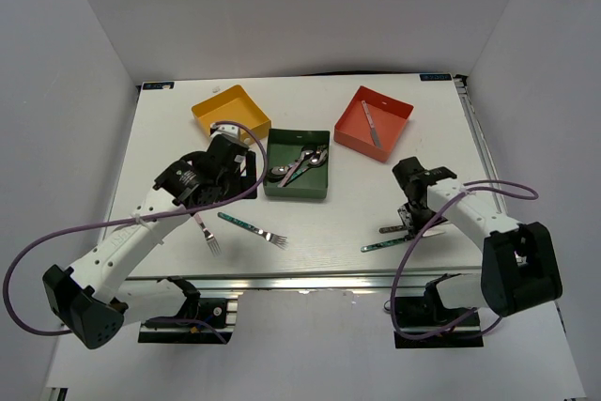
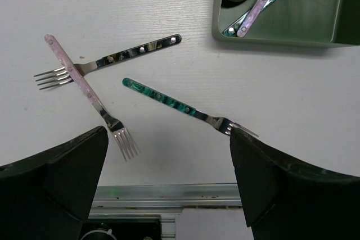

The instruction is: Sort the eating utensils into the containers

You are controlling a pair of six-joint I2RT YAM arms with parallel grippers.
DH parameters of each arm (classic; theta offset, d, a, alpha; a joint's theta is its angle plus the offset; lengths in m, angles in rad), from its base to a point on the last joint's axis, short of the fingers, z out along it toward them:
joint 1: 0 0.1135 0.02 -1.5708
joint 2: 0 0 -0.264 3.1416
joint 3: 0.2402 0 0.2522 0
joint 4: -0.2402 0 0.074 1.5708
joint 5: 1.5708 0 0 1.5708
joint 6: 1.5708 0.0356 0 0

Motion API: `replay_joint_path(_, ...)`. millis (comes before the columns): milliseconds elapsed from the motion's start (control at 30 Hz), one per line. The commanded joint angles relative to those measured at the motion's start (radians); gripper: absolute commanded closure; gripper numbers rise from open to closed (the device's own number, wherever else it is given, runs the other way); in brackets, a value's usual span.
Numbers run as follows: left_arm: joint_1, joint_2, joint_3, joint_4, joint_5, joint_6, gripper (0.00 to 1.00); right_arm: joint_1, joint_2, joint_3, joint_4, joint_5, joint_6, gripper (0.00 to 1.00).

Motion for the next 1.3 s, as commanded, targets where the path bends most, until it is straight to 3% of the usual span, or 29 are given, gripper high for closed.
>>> replay_joint_path(0, 0.000, -0.042, -0.007, -0.008, 0.008, 0.012, 0.02, -0.001, 0.014, 0.028, 0.008, 0.056, 0.060, 0.62)
replay_joint_path(733, 0.002, -0.031, -0.028, -0.023, -0.010, 0.021, 0.02, -0.004, 0.292, 0.030, 0.200, 0.012, 0.026, 0.66)
replay_joint_path(800, 0.000, -0.023, -0.025, -0.025, -0.009, 0.022, 0.02, -0.004, 0.320, 0.050, 0.214, 0.007, 0.026, 0.75)
replay_joint_path(833, 0.000, -0.020, -0.025, -0.025, -0.009, 0.022, 0.02, -0.004, 0.330, 0.060, 0.217, 0.006, 0.024, 0.84)
replay_joint_path(967, 0.000, -0.011, -0.013, -0.032, -0.016, 0.024, 0.02, -0.004, 0.364, 0.192, 0.164, 0.021, 0.014, 1.00)
replay_joint_path(1133, 0.000, -0.009, 0.009, -0.052, -0.055, 0.024, 0.02, -0.004, 0.259, 0.361, -0.011, 0.101, 0.020, 1.00)
replay_joint_path(1233, 0.000, -0.012, 0.003, -0.054, -0.070, 0.018, 0.02, -0.009, 0.163, 0.415, 0.100, 0.128, -0.142, 1.00)
replay_joint_path(1267, 0.000, -0.015, 0.000, -0.051, -0.072, 0.009, 0.02, -0.021, 0.156, 0.428, 0.251, 0.110, -0.234, 1.00)
